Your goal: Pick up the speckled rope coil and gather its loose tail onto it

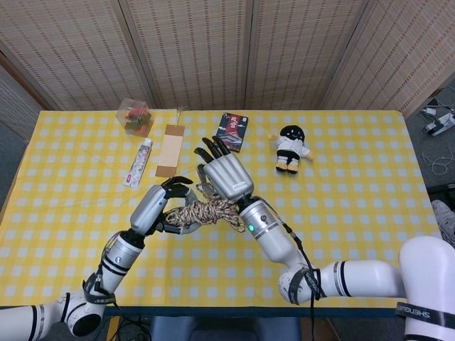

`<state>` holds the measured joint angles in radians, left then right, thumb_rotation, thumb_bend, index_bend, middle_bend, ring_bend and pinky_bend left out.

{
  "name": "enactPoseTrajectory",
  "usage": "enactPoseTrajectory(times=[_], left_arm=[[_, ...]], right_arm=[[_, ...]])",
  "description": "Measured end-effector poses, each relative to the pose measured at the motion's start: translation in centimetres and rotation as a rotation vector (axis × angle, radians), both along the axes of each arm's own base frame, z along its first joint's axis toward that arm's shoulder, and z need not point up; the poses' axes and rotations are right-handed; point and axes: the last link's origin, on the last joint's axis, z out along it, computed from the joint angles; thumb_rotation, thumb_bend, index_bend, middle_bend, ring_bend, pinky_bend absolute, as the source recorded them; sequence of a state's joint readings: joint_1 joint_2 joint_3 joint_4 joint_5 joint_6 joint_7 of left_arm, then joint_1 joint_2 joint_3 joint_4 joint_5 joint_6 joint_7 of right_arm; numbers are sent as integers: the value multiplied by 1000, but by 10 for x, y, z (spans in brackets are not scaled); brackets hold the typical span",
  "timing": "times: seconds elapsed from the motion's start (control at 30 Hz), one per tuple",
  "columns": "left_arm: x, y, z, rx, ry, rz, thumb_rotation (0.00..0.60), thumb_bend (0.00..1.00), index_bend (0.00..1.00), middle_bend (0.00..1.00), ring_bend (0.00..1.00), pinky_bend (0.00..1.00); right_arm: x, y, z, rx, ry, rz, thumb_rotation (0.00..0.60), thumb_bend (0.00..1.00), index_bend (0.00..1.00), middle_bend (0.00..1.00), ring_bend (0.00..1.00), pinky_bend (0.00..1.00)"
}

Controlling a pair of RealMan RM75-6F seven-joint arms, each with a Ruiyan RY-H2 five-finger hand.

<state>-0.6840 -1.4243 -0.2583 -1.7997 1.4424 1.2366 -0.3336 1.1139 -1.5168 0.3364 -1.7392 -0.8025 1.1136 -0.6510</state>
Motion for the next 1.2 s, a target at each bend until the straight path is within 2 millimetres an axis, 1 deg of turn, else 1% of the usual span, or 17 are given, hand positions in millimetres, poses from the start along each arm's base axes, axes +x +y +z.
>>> enactPoseTrajectory(times=[0.23,0.63,0.7,0.73,0.8,0.83,0.87,1.0,1.07,1.2], left_arm=[[-3,12,16,38,-49,48,528,227,709,694,510,220],[-10,24,25,105,-64,103,550,227,709,694,510,220],[-12,25,26,115,-61,111,550,227,709,694,510,220],[-12,26,27,117,-61,113,551,227,709,694,510,220],[-14,27,27,126,-54,116,551,227,709,694,510,220],[-15,27,28,132,-50,116,550,227,709,694,510,220],[-15,28,28,137,-45,116,551,227,709,694,510,220],[-20,30,28,160,-22,117,551,227,708,694,510,220],[-21,31,28,166,-14,119,548,227,709,694,510,220],[-26,34,29,180,6,128,549,227,708,694,510,220]], right_arm=[[-8,2,-3,20,-7,-7,600,355,643,188,0,10],[-17,9,-11,49,15,-8,600,347,641,184,0,10],[-18,9,-11,47,20,-10,600,323,593,163,0,8],[-19,9,-10,47,23,-11,600,299,536,146,0,5],[-21,9,-9,52,27,-22,600,248,384,116,0,0],[-22,8,-8,55,28,-27,600,235,338,108,0,0],[-22,8,-6,56,28,-32,600,216,265,94,0,0],[-28,7,2,58,27,-43,600,193,113,54,0,0],[-31,7,6,56,29,-45,600,186,63,38,0,0],[-41,9,18,42,37,-48,600,185,49,33,0,0]])
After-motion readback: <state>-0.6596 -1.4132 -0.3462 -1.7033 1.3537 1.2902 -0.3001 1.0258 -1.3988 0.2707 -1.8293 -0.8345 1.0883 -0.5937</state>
